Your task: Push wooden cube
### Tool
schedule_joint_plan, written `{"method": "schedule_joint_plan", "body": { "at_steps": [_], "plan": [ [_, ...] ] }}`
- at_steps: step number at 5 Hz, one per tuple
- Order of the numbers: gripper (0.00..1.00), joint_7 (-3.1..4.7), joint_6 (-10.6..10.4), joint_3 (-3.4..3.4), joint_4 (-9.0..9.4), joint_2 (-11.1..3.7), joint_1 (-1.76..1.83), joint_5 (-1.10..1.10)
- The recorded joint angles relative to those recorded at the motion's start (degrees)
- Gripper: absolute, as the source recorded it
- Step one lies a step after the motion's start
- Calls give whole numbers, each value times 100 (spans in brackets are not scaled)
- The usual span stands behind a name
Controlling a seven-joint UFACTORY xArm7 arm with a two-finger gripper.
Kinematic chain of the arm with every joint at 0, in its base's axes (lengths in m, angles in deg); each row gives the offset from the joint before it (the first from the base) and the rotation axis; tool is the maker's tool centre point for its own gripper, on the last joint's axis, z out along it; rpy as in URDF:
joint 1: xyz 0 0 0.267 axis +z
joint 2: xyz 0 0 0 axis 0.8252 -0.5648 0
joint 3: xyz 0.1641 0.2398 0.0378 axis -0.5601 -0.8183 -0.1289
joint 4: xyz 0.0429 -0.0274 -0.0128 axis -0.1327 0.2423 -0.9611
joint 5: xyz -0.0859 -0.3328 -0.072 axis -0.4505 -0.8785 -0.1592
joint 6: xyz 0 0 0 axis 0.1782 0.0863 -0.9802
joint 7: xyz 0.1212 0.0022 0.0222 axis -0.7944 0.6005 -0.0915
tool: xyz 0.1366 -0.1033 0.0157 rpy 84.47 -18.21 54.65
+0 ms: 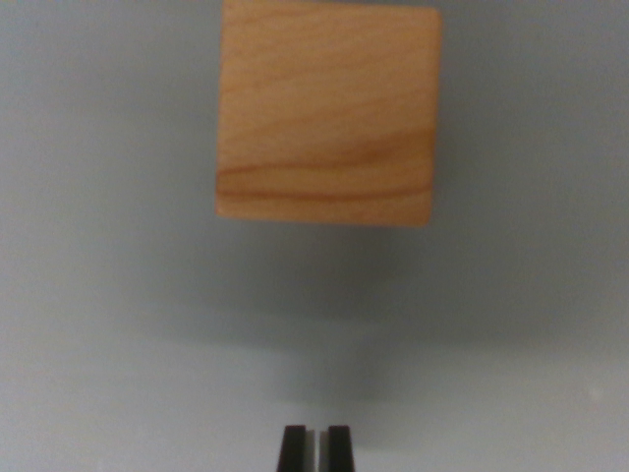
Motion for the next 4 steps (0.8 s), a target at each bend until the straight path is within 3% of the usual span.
{"method": "schedule_joint_plan", "body": {
  "at_steps": [4],
  "plan": [
    [0,-14,-60,-5,42,-22,6,-4]
  ]
}}
